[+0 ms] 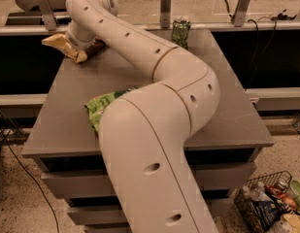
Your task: Move brown chip bag near green rice chip bag
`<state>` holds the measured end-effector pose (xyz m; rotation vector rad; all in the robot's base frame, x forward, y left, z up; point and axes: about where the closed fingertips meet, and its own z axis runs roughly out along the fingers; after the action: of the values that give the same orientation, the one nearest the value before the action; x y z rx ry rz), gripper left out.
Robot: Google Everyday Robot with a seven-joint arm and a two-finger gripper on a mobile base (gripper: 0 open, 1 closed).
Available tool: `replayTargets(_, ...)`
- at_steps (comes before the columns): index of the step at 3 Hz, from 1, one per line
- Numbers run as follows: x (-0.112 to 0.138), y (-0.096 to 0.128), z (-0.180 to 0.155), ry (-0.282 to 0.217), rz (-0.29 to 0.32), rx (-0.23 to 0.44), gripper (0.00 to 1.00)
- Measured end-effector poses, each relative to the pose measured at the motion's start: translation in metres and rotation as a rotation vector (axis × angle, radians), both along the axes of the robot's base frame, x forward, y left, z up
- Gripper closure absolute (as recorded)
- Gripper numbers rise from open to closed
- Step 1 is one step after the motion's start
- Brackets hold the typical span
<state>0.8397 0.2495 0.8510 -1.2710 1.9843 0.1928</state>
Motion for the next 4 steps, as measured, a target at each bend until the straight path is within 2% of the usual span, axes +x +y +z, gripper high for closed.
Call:
replayTargets(1, 0.0000, 0.0000, 0.0001, 0.000, 0.000, 0.000, 1.00)
replayTargets(4, -0.0002, 0.0000, 0.0009, 0.000, 0.000, 0.000, 1.00)
